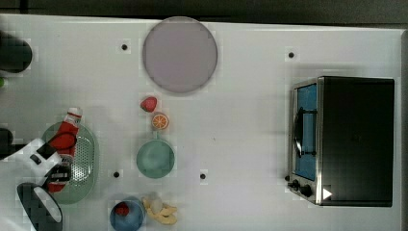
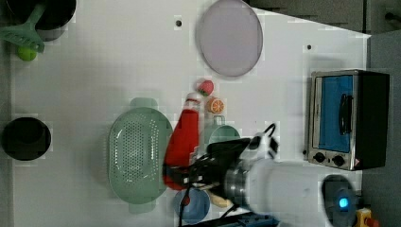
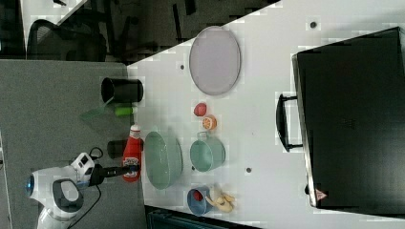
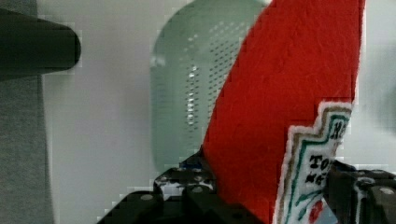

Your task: Pick Ketchup from the table and place it in strainer.

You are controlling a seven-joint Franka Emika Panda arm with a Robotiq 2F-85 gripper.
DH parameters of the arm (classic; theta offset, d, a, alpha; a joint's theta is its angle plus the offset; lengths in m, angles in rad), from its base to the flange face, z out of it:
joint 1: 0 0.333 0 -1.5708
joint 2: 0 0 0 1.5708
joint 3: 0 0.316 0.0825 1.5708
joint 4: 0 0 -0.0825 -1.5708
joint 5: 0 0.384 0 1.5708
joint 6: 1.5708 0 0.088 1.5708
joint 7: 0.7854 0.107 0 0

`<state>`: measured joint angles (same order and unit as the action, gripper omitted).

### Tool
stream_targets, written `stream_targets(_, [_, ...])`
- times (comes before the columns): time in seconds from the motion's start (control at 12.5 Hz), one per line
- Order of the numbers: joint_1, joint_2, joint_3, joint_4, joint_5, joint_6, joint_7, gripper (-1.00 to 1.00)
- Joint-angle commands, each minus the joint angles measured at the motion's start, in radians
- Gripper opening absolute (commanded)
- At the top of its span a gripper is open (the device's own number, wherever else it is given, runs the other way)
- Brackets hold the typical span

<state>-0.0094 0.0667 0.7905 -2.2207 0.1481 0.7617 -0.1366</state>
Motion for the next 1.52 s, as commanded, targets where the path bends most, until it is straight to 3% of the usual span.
stream_targets(0.08, [-0.019,0.086,0.020,0.016,-0.058,0.082,0.195,0.29])
stream_targets(0.32, [-0.016,0.204,0.013,0.013,-0.146,0.165,0.202,0.37])
stream_targets(0.56, [-0.011,0.304,0.011,0.013,-0.155,0.216,0.215,0.98])
stream_targets(0.96, [-0.035,0.250,0.011,0.017,-0.149,0.236,0.237,1.00])
stream_targets(1.28, [-0.132,0.089,0.002,0.023,-0.129,0.178,0.237,1.00])
stream_targets(1.52, [-0.215,-0.050,-0.074,0.035,-0.129,0.034,0.234,1.00])
